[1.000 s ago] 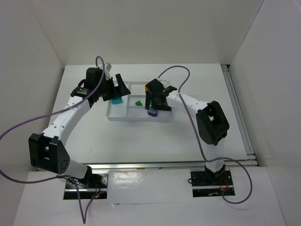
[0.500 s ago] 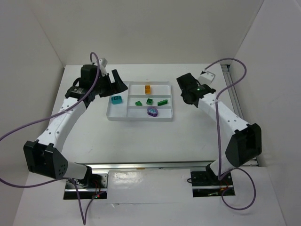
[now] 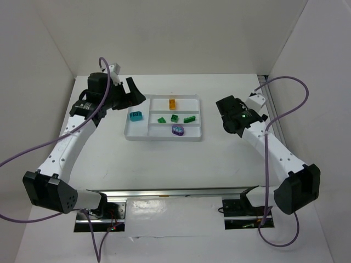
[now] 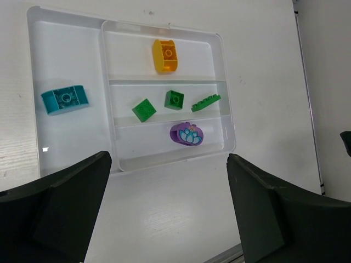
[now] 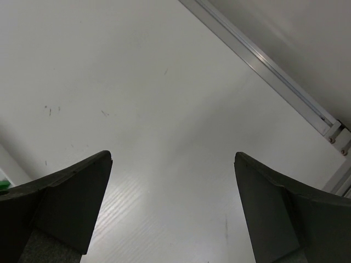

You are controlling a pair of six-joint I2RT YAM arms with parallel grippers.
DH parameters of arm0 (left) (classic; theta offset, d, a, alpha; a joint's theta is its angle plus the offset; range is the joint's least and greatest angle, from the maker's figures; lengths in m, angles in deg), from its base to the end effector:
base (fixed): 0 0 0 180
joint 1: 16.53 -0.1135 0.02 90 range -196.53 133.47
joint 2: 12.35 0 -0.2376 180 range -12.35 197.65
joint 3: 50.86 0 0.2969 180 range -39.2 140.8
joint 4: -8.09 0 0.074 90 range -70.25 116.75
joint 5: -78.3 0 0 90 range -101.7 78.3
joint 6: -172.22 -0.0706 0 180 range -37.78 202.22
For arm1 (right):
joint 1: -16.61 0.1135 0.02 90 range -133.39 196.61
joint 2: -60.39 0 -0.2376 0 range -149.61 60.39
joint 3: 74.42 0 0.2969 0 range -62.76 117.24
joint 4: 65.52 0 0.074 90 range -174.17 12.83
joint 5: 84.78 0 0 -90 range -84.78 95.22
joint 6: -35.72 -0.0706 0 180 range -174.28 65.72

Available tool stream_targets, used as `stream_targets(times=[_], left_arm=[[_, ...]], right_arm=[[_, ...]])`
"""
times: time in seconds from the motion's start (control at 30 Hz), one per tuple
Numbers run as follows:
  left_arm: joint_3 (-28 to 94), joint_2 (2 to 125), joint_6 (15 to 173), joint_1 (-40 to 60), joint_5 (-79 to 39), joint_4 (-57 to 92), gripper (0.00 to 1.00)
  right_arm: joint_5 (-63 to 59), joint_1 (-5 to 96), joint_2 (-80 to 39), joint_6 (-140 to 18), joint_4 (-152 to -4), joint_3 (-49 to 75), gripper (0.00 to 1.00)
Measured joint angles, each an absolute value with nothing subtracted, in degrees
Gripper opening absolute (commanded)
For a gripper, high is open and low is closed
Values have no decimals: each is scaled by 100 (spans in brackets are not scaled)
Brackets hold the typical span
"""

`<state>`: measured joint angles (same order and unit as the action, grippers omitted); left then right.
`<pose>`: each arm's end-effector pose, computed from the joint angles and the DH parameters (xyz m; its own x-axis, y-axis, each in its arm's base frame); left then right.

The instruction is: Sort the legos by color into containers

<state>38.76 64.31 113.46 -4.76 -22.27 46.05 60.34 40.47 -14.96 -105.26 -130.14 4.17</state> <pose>0.3738 -0.0911 0.3507 -0.5421 -0.4078 -0.7347 0.0960 0.8385 -0.5363 0.3080 0.0729 0.2598 -0.4060 0.3063 -0.8611 0.7043 0.7052 -0.0812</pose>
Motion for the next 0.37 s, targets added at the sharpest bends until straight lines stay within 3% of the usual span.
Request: stream_targets(times=[0.37], left_arm=[[3906, 6427, 11344, -476, -2196, 4712, 99]], right_arm=[[6158, 3944, -1138, -10360, -12923, 35, 97]])
